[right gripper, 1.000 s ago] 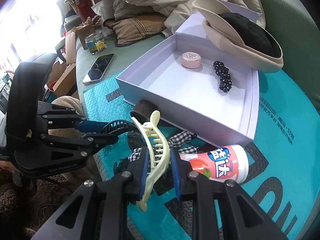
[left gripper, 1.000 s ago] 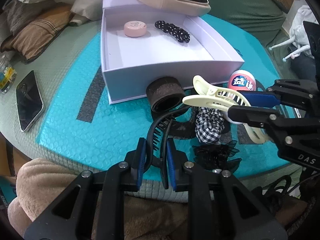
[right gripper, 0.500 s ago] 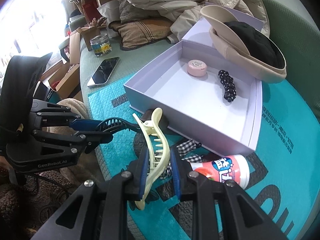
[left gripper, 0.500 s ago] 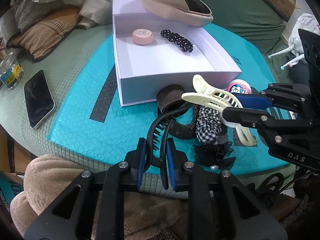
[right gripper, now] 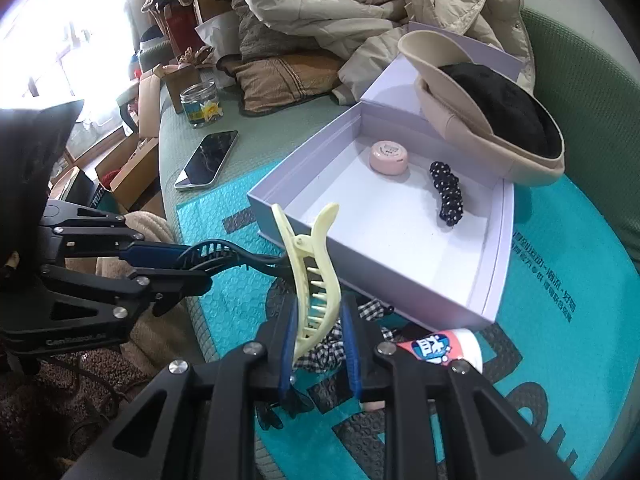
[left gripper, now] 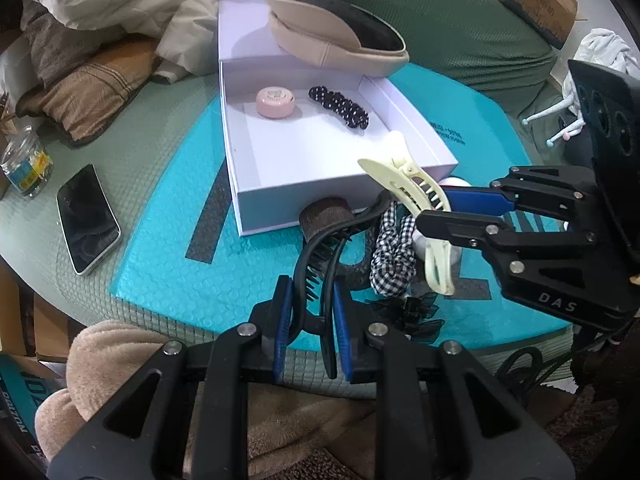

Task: Organize objects
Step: 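Lift the cream claw clip with the right tool while the left tool grasps the black claw clip, then lift the black claw clip with the left tool while the right tool carries the cream clip toward the box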

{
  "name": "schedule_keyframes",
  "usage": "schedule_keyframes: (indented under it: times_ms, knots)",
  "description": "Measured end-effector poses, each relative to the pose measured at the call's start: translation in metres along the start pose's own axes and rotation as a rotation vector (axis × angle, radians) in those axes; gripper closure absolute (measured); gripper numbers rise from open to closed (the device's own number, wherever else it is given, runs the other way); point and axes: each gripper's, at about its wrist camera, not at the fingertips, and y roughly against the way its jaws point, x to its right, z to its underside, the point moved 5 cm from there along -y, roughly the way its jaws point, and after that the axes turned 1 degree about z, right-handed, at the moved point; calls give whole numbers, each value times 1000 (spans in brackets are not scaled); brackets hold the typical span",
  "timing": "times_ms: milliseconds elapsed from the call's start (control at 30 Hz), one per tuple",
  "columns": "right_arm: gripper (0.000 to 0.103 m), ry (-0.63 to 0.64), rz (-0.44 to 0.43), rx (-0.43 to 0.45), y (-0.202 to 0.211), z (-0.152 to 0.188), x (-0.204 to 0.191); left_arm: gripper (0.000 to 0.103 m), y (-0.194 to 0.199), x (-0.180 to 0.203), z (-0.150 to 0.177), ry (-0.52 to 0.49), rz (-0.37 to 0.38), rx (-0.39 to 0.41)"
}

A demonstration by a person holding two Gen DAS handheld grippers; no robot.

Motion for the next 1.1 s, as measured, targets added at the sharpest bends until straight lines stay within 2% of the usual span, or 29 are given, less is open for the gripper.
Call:
schedule_keyframes:
  times_ms: [100,233,367,533,700,833,1000,1100]
  knots:
    - [84,8,13,-8,0,-3,1,84,7,4,-3,-41,-48,20]
    - [87,3,1,6,1,-10,2,84,13,5,-9,-32,-13,31]
    - [91,-13,17,-3,-6,-14,5,84,11,-1,-13,-17,-25,36]
    - [91,-34,28,3,-3,-9,9,84,7,-8,-3,12,-21,33]
    - [91,-45,44,-13,0,3,11,84,-2,-8,6,19,19,5]
    - [88,-56,45,-28,-4,10,13,84,-5,-8,10,24,24,-9]
    - [76,-60,19,-53,-16,12,13,84,-7,-9,12,31,20,-21]
    - [74,-58,9,-68,-25,11,13,84,-8,-10,11,34,17,-26]
